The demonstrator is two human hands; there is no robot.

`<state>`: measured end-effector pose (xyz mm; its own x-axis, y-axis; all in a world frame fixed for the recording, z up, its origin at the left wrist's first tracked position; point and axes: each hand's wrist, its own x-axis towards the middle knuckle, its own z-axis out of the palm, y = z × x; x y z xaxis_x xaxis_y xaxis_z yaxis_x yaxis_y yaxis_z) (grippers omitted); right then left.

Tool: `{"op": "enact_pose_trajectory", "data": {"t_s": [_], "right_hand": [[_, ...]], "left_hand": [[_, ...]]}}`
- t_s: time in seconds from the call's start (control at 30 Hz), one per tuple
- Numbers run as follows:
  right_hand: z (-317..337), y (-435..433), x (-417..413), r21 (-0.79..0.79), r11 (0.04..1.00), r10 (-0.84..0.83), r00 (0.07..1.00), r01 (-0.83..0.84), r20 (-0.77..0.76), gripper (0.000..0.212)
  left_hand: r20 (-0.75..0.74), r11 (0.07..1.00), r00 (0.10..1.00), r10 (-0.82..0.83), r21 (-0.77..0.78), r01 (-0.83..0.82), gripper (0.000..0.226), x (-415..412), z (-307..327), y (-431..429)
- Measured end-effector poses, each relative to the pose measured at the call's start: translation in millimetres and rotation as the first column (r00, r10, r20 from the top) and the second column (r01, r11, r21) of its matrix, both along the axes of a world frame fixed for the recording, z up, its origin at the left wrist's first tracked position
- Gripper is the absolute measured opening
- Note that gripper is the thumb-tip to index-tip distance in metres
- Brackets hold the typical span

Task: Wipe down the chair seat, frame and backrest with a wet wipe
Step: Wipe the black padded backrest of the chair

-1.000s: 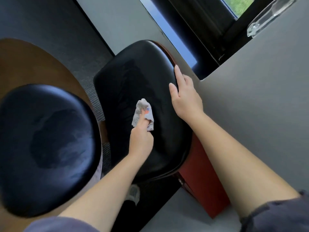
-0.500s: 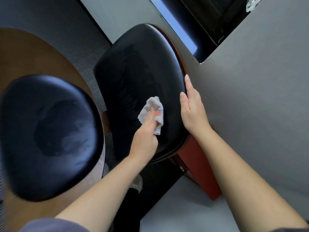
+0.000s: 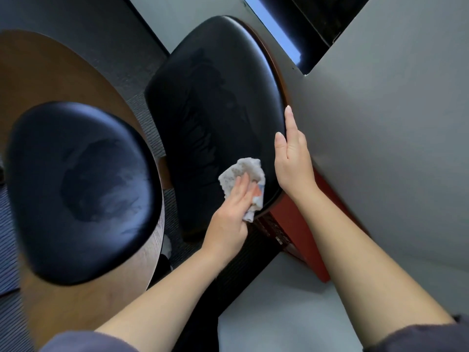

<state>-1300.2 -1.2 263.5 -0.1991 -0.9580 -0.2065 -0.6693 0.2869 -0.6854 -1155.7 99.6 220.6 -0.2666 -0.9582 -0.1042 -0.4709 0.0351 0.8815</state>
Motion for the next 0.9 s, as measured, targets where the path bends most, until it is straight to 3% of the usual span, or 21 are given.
{"op": "enact_pose_trajectory", "data": {"t_s": [0.1,0.27,0.3,0.43,0.5,0.73,0.8,0.87,0.9], "right_hand": [[0.0,0.6,0.4,0.003,1.000,-0.002,1.000,0.002,-0.010,0.051],[-3.3,2.5,3.0,-0.031,0.999,-0.035,0.999,0.034,-0.019,0.051],[-3.2,4.7,3.7,-0.034,0.998,-0.047,0.999,0.046,-0.018,0.051],[-3.8,15.8,8.2,-0.030,0.997,-0.077,0.997,0.077,-0.020,0.051],[-3.9,18.6,9.7,-0.037,0.995,-0.093,0.995,0.092,-0.025,0.051],[0.6,20.9,9.6,0.015,0.997,-0.080,0.997,0.080,0.005,0.051],[4.8,25.9,10.0,0.013,0.996,-0.091,0.994,0.090,0.053,0.051],[11.2,34.8,11.3,-0.056,0.984,-0.164,0.983,0.169,0.084,0.047],[14.1,40.7,11.7,-0.102,0.970,-0.211,0.971,0.223,0.109,0.044]], "left_hand": [[0.076,0.938,0.975,0.210,0.266,-0.222,0.070,6.5,-11.5,2.0],[0.053,1.000,0.999,0.010,0.008,-0.010,0.076,-2.4,-1.0,19.6],[0.068,1.000,0.998,0.008,0.022,-0.009,0.078,1.3,-8.3,23.2],[0.070,0.927,0.972,0.224,0.291,-0.235,0.081,1.5,-10.3,24.3],[0.104,0.893,0.955,0.279,0.338,-0.297,0.077,-5.0,-6.3,23.7],[0.069,0.770,0.927,0.370,0.536,-0.347,0.042,13.2,11.3,2.8],[-0.066,0.668,0.848,0.526,0.649,-0.364,0.034,24.7,21.9,-6.4],[-0.254,0.539,0.663,0.705,0.799,-0.267,0.035,37.1,39.0,-15.5],[-0.337,0.518,0.577,0.744,0.837,-0.179,0.030,43.6,48.8,-20.7]]}}
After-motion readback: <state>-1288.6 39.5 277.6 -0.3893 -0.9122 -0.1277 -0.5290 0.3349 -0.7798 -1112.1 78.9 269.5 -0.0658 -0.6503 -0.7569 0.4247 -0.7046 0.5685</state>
